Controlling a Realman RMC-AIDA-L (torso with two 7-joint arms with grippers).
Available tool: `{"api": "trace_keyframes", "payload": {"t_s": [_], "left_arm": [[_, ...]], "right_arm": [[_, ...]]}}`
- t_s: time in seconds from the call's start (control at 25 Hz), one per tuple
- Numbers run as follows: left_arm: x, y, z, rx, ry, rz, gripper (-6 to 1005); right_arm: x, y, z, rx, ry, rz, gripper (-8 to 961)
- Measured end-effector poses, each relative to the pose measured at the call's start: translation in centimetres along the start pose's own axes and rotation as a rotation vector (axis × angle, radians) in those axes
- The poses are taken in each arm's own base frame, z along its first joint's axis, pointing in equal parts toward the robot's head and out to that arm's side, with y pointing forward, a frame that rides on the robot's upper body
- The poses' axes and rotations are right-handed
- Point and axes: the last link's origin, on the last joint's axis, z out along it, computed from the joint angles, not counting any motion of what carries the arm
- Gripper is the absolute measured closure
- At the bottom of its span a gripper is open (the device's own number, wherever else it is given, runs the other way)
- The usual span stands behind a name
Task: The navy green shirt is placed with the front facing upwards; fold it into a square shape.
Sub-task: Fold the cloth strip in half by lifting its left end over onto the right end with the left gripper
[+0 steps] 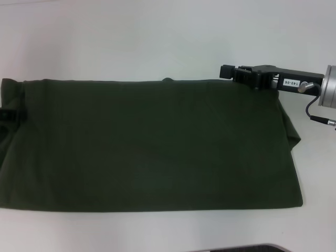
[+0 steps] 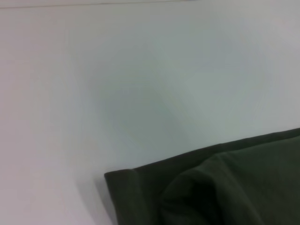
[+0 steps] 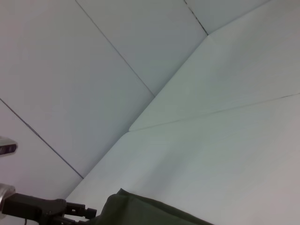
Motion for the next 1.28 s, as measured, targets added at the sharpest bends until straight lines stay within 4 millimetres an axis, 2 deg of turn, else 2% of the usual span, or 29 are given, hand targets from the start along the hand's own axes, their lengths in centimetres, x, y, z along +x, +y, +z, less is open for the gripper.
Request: {"api": "trace_keyframes", "payload": {"t_s": [0.44,1.28], "left_arm": [[-1.3,-0.6,-0.3,0.021,-0.017,-0.034,112],[-1.8,0.1,0.2,-0.014,-0.061,-0.021,112]], "right_arm": [[0.0,0.0,0.0,-0.002,0.0,0.0,874],[0.2,0.1,-0.2,-0.004,0.001,0.005,874]]}}
